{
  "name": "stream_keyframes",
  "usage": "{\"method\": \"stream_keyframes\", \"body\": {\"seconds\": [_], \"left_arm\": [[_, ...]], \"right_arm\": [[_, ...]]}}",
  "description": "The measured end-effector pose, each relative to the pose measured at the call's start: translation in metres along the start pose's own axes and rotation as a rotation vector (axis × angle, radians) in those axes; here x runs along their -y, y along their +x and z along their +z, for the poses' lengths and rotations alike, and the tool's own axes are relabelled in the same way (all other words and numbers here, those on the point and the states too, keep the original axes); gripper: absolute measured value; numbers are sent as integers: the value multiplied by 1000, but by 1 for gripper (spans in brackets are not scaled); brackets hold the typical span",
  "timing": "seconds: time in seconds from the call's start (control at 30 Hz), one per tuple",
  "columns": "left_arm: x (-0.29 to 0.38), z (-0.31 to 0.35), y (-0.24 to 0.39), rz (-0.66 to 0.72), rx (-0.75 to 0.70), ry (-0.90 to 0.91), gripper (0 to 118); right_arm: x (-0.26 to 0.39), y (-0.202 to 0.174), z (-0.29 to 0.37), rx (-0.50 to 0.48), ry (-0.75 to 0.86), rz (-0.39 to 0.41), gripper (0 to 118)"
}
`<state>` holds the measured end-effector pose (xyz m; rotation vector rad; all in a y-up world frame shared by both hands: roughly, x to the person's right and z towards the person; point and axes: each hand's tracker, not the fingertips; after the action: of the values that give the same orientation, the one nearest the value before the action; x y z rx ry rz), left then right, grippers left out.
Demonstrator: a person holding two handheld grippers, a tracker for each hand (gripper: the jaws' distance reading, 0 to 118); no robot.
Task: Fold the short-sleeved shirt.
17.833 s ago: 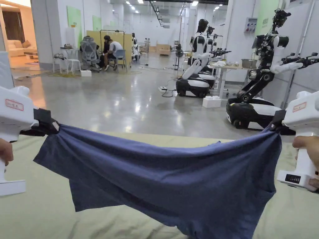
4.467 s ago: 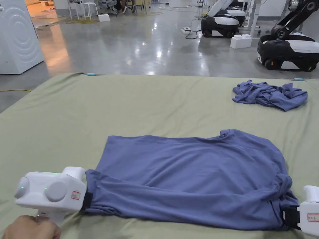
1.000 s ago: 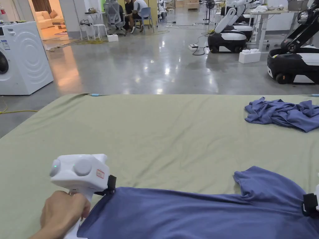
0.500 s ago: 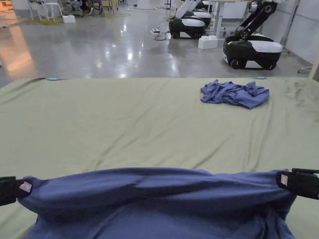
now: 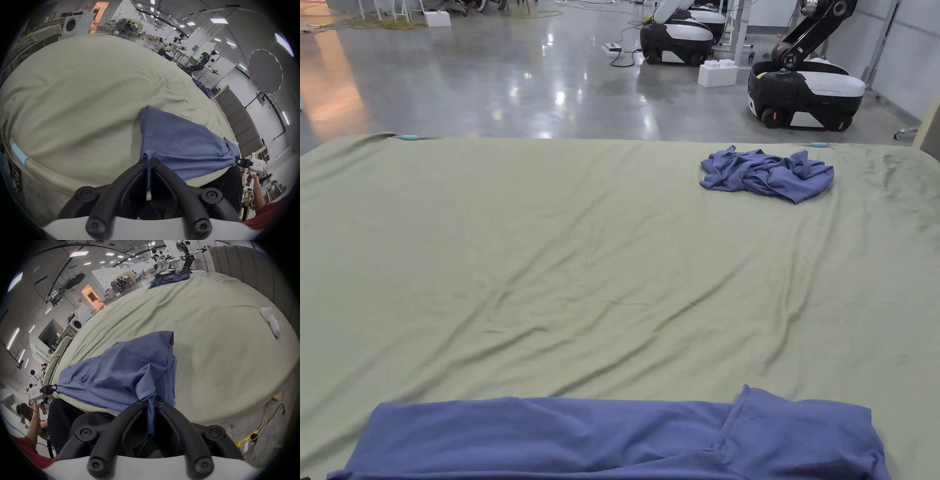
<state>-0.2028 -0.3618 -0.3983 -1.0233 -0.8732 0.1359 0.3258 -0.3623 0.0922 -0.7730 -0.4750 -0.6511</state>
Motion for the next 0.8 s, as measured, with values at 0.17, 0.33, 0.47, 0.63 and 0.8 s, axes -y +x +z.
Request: {"method": "stream_keyframes", "body": {"seconds": [0.17, 0.33, 0.47, 0.63, 0.8], "left_arm": [[-4, -6, 5, -17, -12, -16, 8], [-28, 58, 58, -154, -43, 222, 20], [-11, 132, 146, -458, -161, 656, 103], [36, 161, 209, -540, -152, 956, 104], [46, 149, 211, -540, -115, 976, 0]], "right_arm": [[-7, -4, -1, 63, -44, 62, 25], [-22, -58, 66, 247, 216, 211, 81], [-8, -128, 133, 265, 720, 316, 101], [23, -181, 151, 197, 1010, 319, 72], [29, -189, 148, 152, 975, 332, 2]]}}
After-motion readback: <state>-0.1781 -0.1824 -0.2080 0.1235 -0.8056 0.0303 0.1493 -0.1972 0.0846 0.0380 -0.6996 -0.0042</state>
